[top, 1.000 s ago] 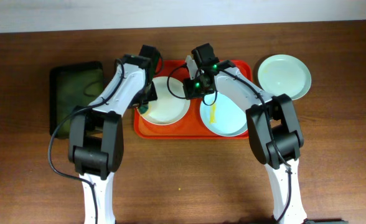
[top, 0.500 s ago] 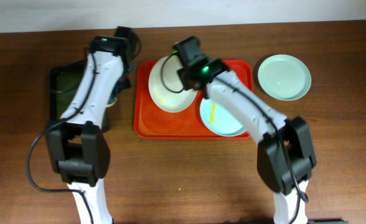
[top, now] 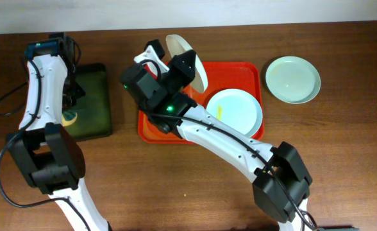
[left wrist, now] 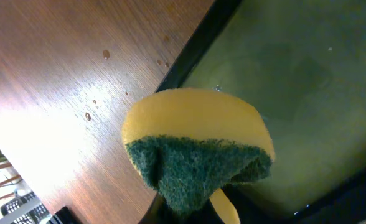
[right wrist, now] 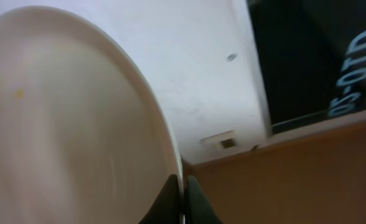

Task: Clean dirty plates on tray and stack at the side
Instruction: 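Lift the white plate with the right gripper and stack it on the green plate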

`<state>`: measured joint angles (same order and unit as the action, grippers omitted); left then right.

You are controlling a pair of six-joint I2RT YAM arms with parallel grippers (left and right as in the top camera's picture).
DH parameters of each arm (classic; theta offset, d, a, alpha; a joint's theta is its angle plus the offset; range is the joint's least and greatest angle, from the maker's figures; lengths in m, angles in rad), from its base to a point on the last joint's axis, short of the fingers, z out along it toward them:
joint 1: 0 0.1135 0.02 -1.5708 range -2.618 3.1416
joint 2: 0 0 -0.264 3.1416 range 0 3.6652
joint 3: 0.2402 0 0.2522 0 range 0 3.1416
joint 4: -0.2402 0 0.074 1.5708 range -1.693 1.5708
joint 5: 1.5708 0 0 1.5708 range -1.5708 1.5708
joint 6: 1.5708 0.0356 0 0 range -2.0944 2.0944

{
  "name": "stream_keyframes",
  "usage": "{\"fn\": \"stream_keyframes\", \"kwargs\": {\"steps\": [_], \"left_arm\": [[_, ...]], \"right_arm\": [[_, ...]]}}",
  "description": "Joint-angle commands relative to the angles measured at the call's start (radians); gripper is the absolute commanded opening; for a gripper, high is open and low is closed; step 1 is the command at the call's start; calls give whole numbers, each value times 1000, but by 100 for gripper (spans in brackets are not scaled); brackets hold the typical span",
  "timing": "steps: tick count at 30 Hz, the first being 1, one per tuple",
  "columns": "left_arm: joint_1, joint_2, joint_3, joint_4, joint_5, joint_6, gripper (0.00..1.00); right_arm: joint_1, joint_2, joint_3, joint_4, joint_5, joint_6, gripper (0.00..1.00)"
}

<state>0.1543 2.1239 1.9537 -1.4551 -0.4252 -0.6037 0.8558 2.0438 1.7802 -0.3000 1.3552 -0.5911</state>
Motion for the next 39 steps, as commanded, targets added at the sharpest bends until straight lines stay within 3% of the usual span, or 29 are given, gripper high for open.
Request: {"fn": "stream_keyframes", "kwargs": {"steps": [1, 4, 7, 8, 11, 13, 15, 16, 18, 20, 22, 23, 26, 27, 30, 32, 34, 39], "left_arm": [[-1, -25, 11, -5, 14, -13, 0], [-1, -25, 11, -5, 15, -13, 0], [-1, -25, 11, -4, 14, -13, 0], [-1, -25, 11, -5, 15, -13, 0], [-1, -25, 11, -5, 15, -13, 0], [-1, -25, 11, -6, 15, -13, 0], [-1, -25, 11, -5, 15, -13, 0], [-1, -25, 11, -5, 15, -13, 0], [-1, -25, 11, -3, 15, -13, 0], [-1, -25, 11, -4, 15, -13, 0], [-1, -25, 11, -6, 16, -13, 0], [-1, -25, 11, -13, 19, -13, 0], [-1, -25, 11, -11, 19, -14, 0], [-1, -25, 11, -10, 20, -13, 0], [-1, -25, 11, -6, 23, -13, 0], [-1, -25, 11, -5, 23, -13, 0], [-1, -25, 11, -5, 37, -13, 0], [-1, -25, 10, 3, 45, -13, 0]], "right_arm": [[10, -30, 6, 64, 98, -198, 4], [8, -30, 6, 65, 97, -195, 4], [-2, -29, 3, 20, 6, -33, 4], [-15, -28, 2, -109, -166, 46, 4], [-56, -25, 2, -312, -507, 34, 4], [-71, -29, 3, -295, -235, 43, 4], [-72, -29, 4, -143, 105, -29, 4], [-74, -30, 4, -49, 166, -124, 4], [-80, -31, 4, 2, 120, -162, 4], [-100, -28, 3, -72, -103, -72, 4], [-147, -27, 3, -278, -534, 28, 4], [-196, -27, 3, -341, -721, 143, 4], [-333, -48, 6, -399, -813, 555, 4], [-397, -62, 6, -411, -924, 617, 4], [-650, -77, 6, -418, -1535, 629, 4], [-832, -54, 5, -430, -1826, 629, 4], [-966, -28, 3, -473, -1860, 629, 4], [-1229, 61, -11, -560, -1724, 630, 4]]}}
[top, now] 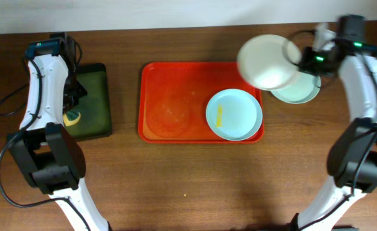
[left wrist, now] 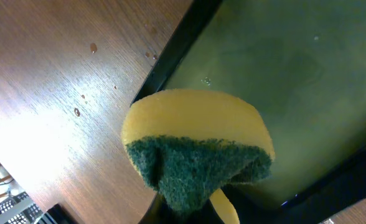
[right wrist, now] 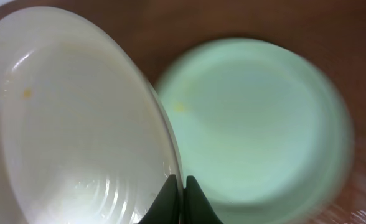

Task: Clean dirty plates on tray and stack at the side
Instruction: 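Lift the white plate with the right gripper and stack it on the green plate, then move the right gripper to grasp the rim of the light blue plate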

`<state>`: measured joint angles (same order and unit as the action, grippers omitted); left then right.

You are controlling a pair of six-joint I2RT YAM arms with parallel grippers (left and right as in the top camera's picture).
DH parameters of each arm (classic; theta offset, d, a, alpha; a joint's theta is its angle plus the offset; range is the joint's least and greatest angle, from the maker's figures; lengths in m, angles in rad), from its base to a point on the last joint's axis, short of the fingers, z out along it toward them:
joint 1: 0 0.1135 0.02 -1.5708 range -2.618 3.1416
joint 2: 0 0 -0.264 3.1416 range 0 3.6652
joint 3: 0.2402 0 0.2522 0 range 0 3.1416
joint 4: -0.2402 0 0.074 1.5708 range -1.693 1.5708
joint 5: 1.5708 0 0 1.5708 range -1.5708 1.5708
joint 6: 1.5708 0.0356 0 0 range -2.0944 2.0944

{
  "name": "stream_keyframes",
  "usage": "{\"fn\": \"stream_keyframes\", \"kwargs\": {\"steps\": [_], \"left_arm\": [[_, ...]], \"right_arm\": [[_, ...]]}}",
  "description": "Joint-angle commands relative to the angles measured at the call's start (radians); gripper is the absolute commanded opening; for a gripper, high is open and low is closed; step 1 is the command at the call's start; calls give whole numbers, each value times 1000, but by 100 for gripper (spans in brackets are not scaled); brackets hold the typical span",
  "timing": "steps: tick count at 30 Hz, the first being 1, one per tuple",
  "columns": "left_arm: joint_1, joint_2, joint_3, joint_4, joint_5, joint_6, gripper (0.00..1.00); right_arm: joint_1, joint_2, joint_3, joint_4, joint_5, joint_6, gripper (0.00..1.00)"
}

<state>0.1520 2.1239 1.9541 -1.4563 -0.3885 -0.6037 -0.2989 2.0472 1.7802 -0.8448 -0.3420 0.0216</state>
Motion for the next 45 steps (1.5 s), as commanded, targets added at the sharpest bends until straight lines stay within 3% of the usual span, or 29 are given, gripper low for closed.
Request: {"fn": "stream_keyframes", "kwargs": {"steps": [1, 7, 8, 12, 14, 17, 19, 21, 25, 31, 40, 43, 45], "left_arm": [[2, -25, 10, 4, 8, -13, 0], [2, -24, 10, 11, 8, -13, 0], [2, -24, 10, 11, 8, -13, 0], [2, -24, 10, 11, 8, -13, 0], [2, -24, 10, 11, 8, -13, 0], [2, -24, 10, 12, 8, -13, 0], [2, -24, 10, 11, 8, -13, 0], [2, -24, 10, 11, 8, -13, 0], [2, -24, 10, 8, 8, -13, 0], [2, -24, 10, 8, 8, -13, 0], [2, -24, 10, 4, 8, -13, 0], [2, -24, 10, 4, 8, -13, 0], [2, -24, 10, 4, 8, -13, 0]], "right_arm": [[-107, 76, -12, -17, -31, 18, 4], [-172, 127, -13, 37, -29, 21, 6], [-170, 129, -13, 55, -28, 21, 23], [-152, 130, -13, 66, -36, 21, 57], [-138, 130, -13, 40, -92, 20, 64], [-107, 126, -13, -24, -288, -5, 65], [-66, 113, -13, -74, -471, -139, 64], [-2, 100, -13, -121, -502, -269, 64], [179, 101, -13, -169, -63, -245, 54], [362, 104, -15, -193, 186, -245, 55], [402, 168, -17, -157, 263, -245, 60], [404, 185, -17, -203, 188, -245, 59], [406, 185, -17, -224, 174, -227, 53]]}}
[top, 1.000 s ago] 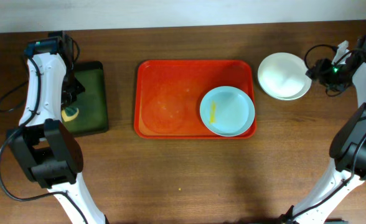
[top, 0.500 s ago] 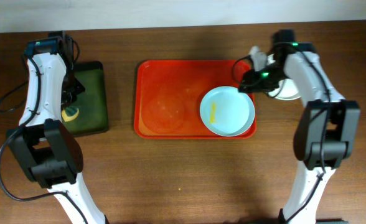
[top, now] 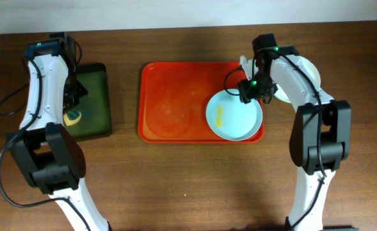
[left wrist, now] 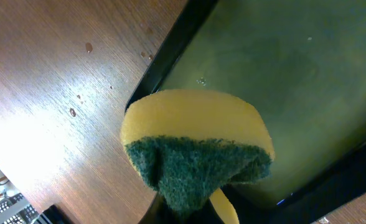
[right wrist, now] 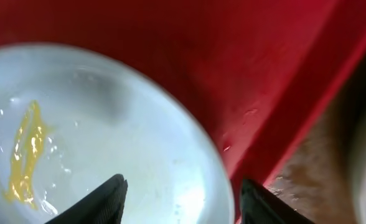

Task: Clean dirty plates on tray and stack at the side
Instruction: 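Move the right gripper to grasp the rim of the light blue plate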

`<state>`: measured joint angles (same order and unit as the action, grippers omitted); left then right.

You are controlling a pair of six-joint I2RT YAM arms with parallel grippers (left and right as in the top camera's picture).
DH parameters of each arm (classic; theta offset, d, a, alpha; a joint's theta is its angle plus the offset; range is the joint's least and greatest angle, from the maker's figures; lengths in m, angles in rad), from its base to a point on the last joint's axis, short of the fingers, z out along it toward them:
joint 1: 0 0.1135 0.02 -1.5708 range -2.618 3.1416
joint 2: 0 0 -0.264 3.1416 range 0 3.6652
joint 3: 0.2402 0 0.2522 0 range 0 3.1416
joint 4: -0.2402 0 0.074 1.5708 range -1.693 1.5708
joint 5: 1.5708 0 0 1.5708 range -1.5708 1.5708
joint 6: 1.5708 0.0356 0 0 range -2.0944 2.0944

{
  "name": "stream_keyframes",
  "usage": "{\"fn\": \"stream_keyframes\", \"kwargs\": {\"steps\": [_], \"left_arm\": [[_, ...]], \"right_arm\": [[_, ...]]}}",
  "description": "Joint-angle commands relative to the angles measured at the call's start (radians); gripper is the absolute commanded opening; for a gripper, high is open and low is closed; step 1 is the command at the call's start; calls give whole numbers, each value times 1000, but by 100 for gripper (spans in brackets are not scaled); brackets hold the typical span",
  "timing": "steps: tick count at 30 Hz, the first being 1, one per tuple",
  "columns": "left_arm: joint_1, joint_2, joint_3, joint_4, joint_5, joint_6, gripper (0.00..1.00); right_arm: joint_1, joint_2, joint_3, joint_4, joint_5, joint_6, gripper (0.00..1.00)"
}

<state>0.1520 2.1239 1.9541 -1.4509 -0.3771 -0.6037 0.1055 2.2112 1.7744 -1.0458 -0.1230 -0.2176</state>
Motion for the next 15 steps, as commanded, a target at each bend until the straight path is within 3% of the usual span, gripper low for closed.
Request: {"fn": "stream_keyframes", "kwargs": {"steps": [1, 8, 11, 15], "left_arm": [[2, -24, 10, 0, -3, -13, 0], [2, -24, 10, -1, -3, -13, 0], [2, -24, 10, -2, -3, -13, 0], [2, -24, 10, -1, -3, -13, 0]], "right_arm": [[1, 21, -11, -27, -42, 30, 52], [8, 21, -11, -79, -85, 46, 52], [3, 21, -11, -97, 32, 219, 52], [14, 21, -11, -171, 19, 253, 52]]}}
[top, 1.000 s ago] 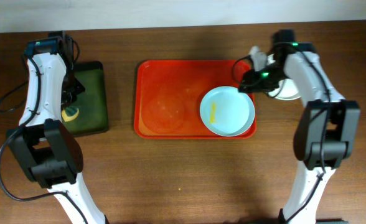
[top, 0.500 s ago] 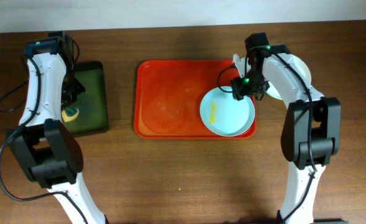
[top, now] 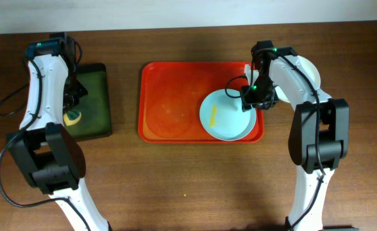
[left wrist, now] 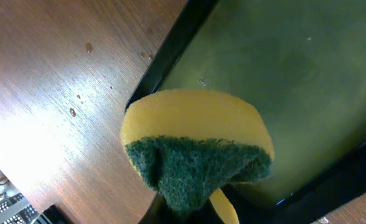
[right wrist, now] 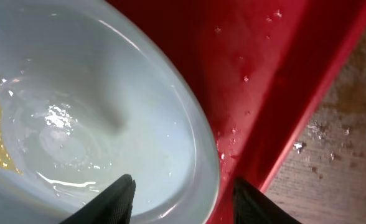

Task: Clean dirty plates on tray and stack at the side
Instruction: 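Move the right gripper to grasp the rim of the light blue plate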

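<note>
A pale blue plate (top: 226,115) with a yellow smear lies on the red tray (top: 169,102), at its right end. My right gripper (right wrist: 183,205) is open, one finger over the plate's bowl and the other over the tray, straddling the right rim (right wrist: 205,155). The clean plates (top: 311,76) are stacked on the table right of the tray, partly hidden by the right arm. My left gripper (left wrist: 189,211) is shut on a yellow and green sponge (left wrist: 198,149), held over the dark green basin (top: 95,83).
Water drops lie on the wood beside the basin (left wrist: 86,47) and on the tray's right wall (right wrist: 245,78). The tray's left half (top: 166,112) holds no plate. A black cable (top: 9,102) trails left of the left arm.
The blue plate sits a little further left on the tray. My right gripper has dropped lower over the plate's right rim, still open. The left arm and sponge have not moved.
My right gripper held a cream plate on edge above the tray's far side. Then it carried that plate over the green plate at the right. Later the cream plate lay on that stack and the open gripper was at the blue plate's rim, where it stays.
</note>
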`<state>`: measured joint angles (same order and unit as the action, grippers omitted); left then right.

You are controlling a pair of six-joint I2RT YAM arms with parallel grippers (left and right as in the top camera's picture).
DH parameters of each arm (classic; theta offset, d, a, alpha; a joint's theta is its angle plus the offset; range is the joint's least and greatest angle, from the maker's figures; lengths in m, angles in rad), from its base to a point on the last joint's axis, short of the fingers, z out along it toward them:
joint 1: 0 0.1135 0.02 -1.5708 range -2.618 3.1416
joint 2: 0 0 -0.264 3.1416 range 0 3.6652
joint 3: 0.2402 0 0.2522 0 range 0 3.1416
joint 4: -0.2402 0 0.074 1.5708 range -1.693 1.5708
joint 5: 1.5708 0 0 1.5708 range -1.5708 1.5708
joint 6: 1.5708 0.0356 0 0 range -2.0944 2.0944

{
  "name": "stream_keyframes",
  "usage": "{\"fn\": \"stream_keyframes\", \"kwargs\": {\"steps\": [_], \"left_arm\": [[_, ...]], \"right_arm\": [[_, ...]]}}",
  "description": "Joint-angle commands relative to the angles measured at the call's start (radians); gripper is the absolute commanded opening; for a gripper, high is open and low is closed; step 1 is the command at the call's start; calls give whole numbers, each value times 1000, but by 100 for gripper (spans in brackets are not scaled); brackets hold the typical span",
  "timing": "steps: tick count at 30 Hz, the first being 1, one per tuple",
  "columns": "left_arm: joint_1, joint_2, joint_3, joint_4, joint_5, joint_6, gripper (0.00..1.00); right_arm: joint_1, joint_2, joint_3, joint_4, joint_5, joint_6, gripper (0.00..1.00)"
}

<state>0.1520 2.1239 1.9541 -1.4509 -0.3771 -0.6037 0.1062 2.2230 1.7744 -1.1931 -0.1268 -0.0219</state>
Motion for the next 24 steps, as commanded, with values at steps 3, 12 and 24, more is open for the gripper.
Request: {"fn": "stream_keyframes", "kwargs": {"steps": [3, 12, 24], "left_arm": [[2, -24, 10, -1, -3, -13, 0], [2, -24, 10, -1, -3, -13, 0], [2, -24, 10, 108, -3, -13, 0]], "right_arm": [[23, 9, -21, -16, 23, 58, 52], [24, 9, -111, 86, 23, 84, 45], [84, 9, -114, 286, -90, 158, 7]]}}
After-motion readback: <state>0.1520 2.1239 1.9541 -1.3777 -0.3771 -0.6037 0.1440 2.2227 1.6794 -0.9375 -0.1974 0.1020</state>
